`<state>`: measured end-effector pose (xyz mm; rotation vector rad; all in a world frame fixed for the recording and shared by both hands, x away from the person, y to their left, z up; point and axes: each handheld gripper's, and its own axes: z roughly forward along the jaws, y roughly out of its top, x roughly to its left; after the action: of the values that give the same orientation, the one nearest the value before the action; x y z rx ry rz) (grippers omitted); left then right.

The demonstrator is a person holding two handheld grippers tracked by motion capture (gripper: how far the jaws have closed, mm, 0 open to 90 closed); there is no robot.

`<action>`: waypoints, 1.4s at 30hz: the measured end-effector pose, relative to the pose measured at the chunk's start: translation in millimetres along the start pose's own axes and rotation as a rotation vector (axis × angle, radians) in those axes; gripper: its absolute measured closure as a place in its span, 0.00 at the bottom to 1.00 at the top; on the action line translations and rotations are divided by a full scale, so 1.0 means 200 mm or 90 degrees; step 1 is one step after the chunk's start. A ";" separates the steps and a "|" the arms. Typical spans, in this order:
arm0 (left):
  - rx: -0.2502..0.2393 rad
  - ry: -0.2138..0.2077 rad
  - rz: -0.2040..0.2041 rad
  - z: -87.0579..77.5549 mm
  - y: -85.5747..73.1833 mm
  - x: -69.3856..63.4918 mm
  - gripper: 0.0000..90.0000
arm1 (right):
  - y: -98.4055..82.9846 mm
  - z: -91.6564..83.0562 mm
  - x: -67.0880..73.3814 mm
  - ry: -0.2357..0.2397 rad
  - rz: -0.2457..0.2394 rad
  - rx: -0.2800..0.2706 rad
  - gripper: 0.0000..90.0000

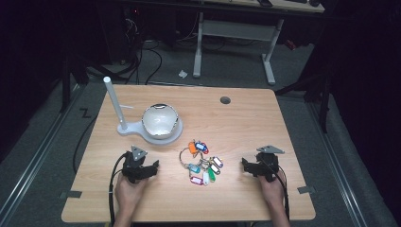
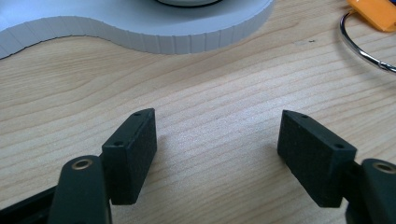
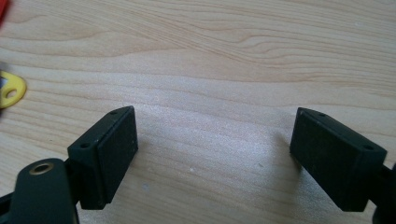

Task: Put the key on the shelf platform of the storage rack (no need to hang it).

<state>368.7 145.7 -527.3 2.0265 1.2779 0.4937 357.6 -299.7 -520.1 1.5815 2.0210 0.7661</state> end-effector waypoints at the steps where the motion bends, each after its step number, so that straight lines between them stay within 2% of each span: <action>1: -0.001 0.001 -0.001 0.00 0.00 0.00 0.32 | 0.00 0.00 0.00 0.000 0.000 0.000 0.17; 24: 0.003 -0.009 0.005 0.00 0.00 0.00 0.30 | 0.00 0.00 0.00 0.000 0.000 0.000 0.17; 36: 0.004 0.002 -0.004 0.01 0.01 -0.02 0.27 | 0.00 0.00 0.00 0.000 0.000 0.000 0.17; 41: 0.007 -0.003 -0.004 0.01 0.01 -0.02 0.30 | 0.00 0.00 0.00 0.000 0.000 0.000 0.17; 42: 0.006 -0.011 -0.006 0.00 0.01 -0.02 0.30 | 0.00 0.00 0.00 0.000 0.000 0.000 0.17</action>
<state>369.3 141.3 -525.6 2.0268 1.2819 0.4664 357.7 -299.7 -520.1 1.5813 2.0214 0.7668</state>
